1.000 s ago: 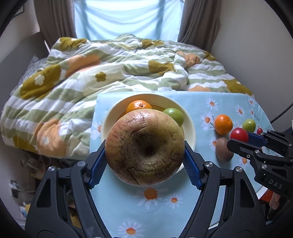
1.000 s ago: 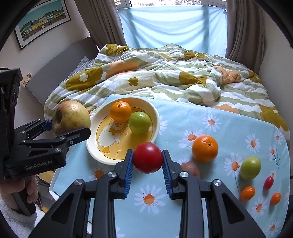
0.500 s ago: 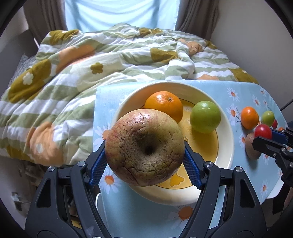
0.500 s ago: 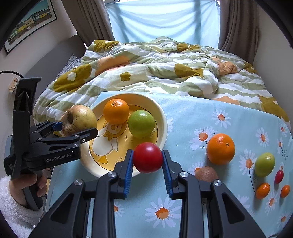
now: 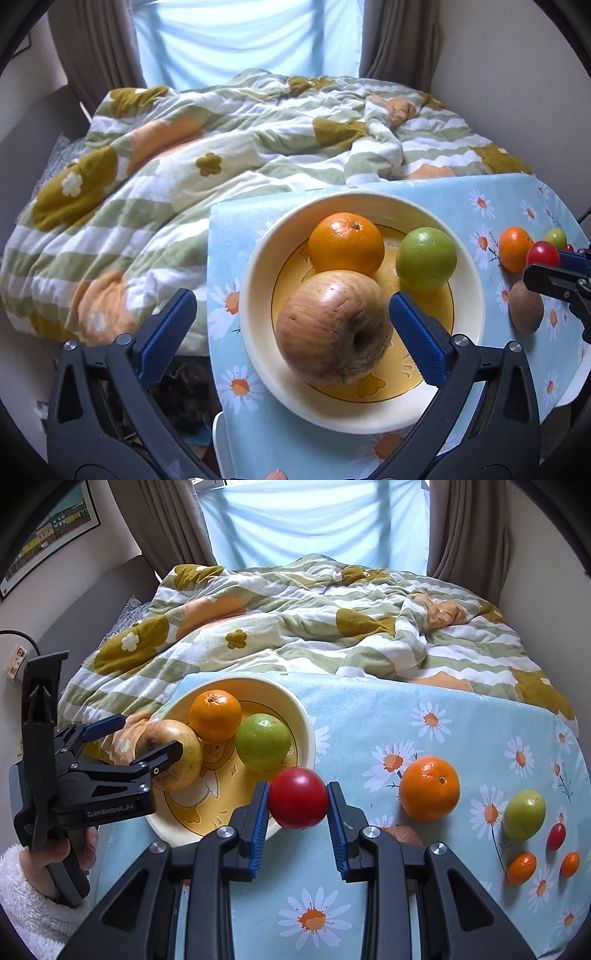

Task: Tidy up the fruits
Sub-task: 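Place the pale apple into the duck bowl and open the left tool, then lower the red tomato into the duck bowl and open the right tool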

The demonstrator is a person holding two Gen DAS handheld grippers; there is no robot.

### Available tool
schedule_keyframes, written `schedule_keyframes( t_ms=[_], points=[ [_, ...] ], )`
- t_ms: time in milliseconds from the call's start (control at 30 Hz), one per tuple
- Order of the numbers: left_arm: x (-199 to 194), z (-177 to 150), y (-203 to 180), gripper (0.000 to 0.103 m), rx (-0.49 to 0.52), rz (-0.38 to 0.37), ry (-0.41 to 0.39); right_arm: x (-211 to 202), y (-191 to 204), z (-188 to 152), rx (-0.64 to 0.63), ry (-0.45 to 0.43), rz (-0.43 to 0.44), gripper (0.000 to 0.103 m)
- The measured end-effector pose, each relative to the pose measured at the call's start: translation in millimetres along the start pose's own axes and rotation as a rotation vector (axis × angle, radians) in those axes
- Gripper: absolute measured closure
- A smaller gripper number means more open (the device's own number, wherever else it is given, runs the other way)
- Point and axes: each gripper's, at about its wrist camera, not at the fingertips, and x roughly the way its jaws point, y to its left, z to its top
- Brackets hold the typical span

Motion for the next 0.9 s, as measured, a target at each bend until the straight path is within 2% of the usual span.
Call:
schedule_keyframes(
  t_ms=[533,900],
  points=[
    [-43.3,-27.2,-3.9,0.0,-0.1,0.037,0.04,11.8,3.5,12.0,-0.128,0.024,0.067,0.075],
    [-49.2,-55.9,-13.7,0.0,-0.125,0.071,0.091,48.4,22.5,1.4,-0.207,0.115,0.158,0.075]
  ],
)
